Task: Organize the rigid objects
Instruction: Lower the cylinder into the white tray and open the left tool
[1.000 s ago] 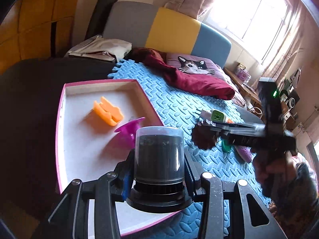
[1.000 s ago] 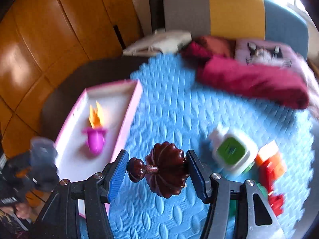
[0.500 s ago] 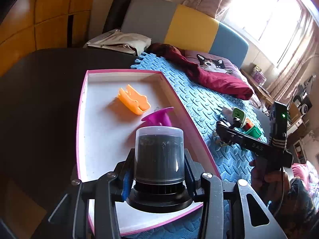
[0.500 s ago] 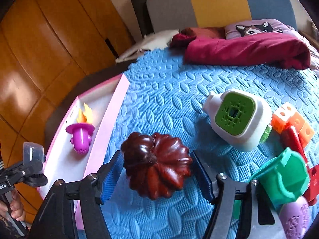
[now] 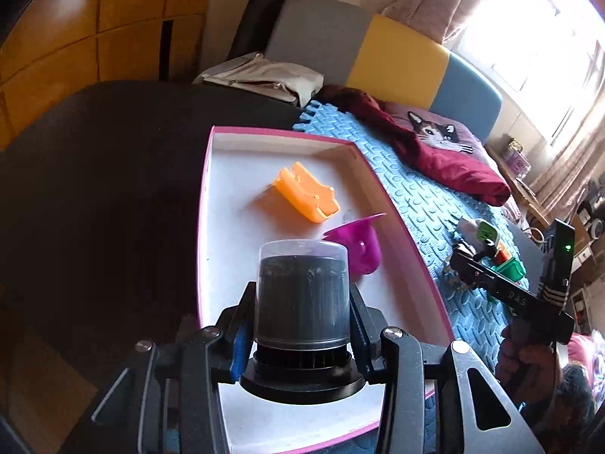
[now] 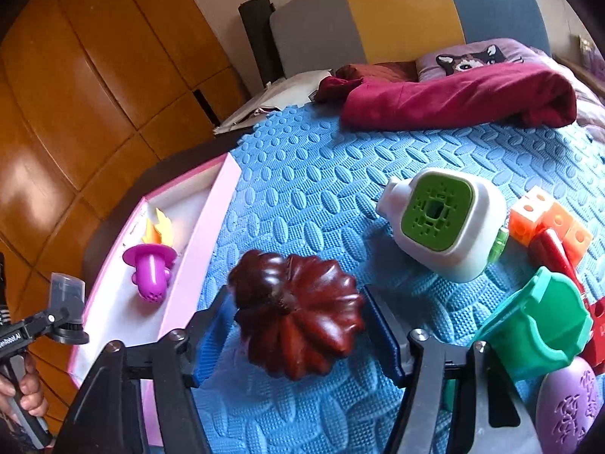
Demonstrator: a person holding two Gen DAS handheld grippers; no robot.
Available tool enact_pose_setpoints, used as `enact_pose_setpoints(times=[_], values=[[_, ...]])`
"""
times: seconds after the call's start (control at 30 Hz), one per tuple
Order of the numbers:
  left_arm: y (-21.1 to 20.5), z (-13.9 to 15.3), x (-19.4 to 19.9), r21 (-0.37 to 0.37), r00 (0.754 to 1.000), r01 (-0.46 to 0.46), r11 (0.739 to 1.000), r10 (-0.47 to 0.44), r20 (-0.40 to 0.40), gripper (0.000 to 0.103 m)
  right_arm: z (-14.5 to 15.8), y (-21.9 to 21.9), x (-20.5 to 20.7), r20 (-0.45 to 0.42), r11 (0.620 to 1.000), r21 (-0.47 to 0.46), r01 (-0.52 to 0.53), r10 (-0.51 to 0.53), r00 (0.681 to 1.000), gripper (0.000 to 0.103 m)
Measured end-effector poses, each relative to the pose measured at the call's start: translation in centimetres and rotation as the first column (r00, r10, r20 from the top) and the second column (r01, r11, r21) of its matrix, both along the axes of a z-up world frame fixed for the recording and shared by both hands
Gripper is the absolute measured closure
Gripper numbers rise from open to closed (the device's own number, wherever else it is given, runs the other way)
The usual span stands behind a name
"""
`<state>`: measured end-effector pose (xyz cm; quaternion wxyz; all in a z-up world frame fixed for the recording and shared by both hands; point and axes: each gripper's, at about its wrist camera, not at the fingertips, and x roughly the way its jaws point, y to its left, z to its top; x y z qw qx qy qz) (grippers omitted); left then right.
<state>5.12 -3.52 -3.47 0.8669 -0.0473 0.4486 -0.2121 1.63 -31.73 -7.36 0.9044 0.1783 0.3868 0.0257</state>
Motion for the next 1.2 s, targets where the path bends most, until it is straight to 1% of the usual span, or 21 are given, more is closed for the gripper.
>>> enact_pose_setpoints(times=[0.23,0.3,0.37,0.53,0.77,0.8,0.93,1.03,1.07,1.1,1.13,1.17,1.2], values=[[-0.7,0.0,0.3,0.045,0.999,0.017,0.999,-0.018,0.027,0.059,0.0,0.2,0.1,0.0,1.0,-0.001,0.0,0.0,1.0,0.038],[-1.0,-0.3,1.3,0.057,1.0,0.019,0.998,-0.019,0.004,0.059,0.0,0.1,0.0,0.0,1.0,-0.001,0.0,0.0,1.0,0.038],[-1.2,-0.5,2.5,0.051,1.0,0.013,0.999,-0.011,-0.024,0.059,0.0,0.2,0.0,0.0,1.0,0.0,0.0,0.0,1.0,0.038],[-2.5,-0.3,5.2,0.085,1.0,0.003,0.996,-0.001,-0.012,0.059,0.0,0.1,0.0,0.0,1.0,-0.002,-0.001,0.001,1.0,0.038],[-4.8,-2.1,9.4,0.138,0.998,-0.005,0.99,0.014,-0.062,0.059,0.0,0.2,0.1,0.0,1.0,-0.005,0.0,0.0,1.0,0.038],[-5.2,-2.3,9.9,0.144,0.998,-0.009,0.989,0.017,-0.055,0.059,0.0,0.1,0.0,0.001,1.0,-0.004,0.0,0.0,1.0,0.038],[-6.6,-2.5,11.3,0.131,0.999,-0.004,0.991,0.01,-0.049,0.059,0.0,0.1,0.0,0.001,1.0,-0.003,0.001,-0.001,1.0,0.038],[-7.2,-2.5,11.9,0.12,0.998,-0.004,0.993,0.011,-0.058,0.059,-0.1,0.0,0.0,0.002,1.0,-0.001,0.001,-0.001,1.0,0.038],[-7.3,-2.4,11.8,0.116,0.999,-0.005,0.993,0.011,-0.05,0.058,-0.1,-0.1,0.0,0.002,1.0,-0.001,0.001,-0.001,1.0,0.038],[-7.3,-2.3,11.7,0.118,0.999,-0.004,0.993,0.009,-0.041,0.05,-0.1,-0.1,0.0,0.002,1.0,-0.001,0.001,-0.001,1.0,0.038],[-7.3,-2.2,11.5,0.126,0.999,-0.004,0.992,0.008,-0.032,0.044,-0.1,-0.1,0.0,0.002,1.0,-0.002,0.001,-0.001,1.0,0.038],[-7.2,-2.1,11.2,0.134,1.0,-0.012,0.991,0.015,-0.019,0.034,-0.1,-0.1,0.0,0.002,1.0,-0.001,0.001,-0.001,1.0,0.038],[-6.9,-2.0,10.9,0.14,1.0,-0.022,0.99,0.023,-0.006,0.03,-0.1,-0.1,0.0,0.002,1.0,0.0,0.001,-0.001,1.0,0.038]])
